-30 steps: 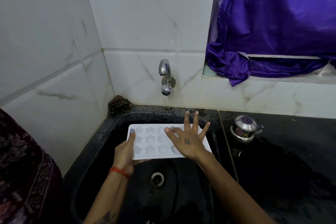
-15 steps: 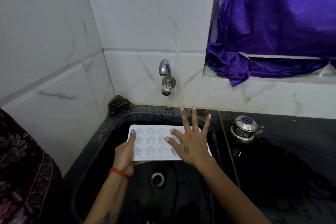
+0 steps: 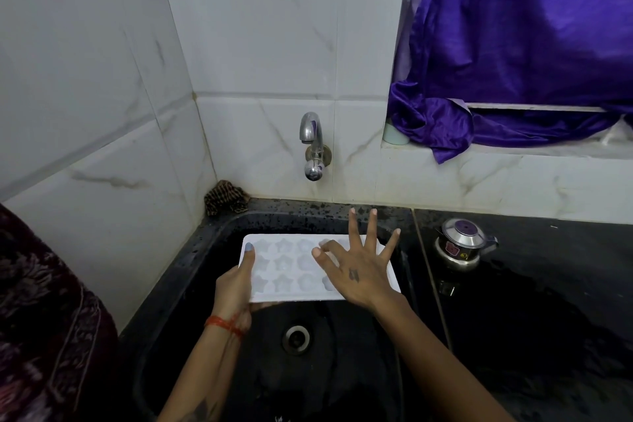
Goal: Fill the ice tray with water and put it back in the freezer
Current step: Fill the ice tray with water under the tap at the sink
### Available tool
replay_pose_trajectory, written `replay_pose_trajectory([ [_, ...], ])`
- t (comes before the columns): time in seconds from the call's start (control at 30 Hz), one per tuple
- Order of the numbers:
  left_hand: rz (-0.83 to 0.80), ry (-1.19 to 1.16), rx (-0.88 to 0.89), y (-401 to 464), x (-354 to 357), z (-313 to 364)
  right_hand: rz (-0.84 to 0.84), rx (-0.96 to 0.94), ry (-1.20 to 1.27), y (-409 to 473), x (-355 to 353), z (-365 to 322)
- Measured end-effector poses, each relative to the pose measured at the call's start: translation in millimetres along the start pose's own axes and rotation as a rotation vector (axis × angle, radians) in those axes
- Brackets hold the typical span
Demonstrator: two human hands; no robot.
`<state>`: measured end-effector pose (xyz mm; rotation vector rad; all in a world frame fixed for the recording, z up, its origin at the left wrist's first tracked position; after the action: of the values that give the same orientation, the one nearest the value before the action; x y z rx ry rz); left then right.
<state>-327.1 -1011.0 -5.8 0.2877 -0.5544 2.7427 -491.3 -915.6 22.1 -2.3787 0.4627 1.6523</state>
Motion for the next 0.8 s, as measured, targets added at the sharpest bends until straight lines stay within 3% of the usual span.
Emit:
replay_pose_trajectory([
  [0.2, -0.005, -0.004, -0.009, -2, 2, -1, 0.165, -0.074, -0.321, -5, -5, -1],
  [0.4, -0.031, -0.014, -0.012, -4, 5, 0, 0.159, -0.046, -0.058, 2, 0, -12],
  [0.6, -0.04, 0.005, -0.017, -4, 8, 1, 0.076, -0.106, -0.08, 7, 11, -22],
  [0.8, -0.041, 0.004, -0.009, -3, 6, 1, 0.003, -0.086, 0.079, 9, 11, -27],
])
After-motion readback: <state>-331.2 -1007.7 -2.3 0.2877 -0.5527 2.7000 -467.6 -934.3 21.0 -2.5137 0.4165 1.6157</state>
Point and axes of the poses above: each hand's wrist, its own y-axis towards the middle knuckle, its own x-axis out of the palm, z = x × y, the point moved 3 cm from there along y, towards the middle knuckle, and after that the axes turned 10 degrees about -z, right-handed, at the moved point
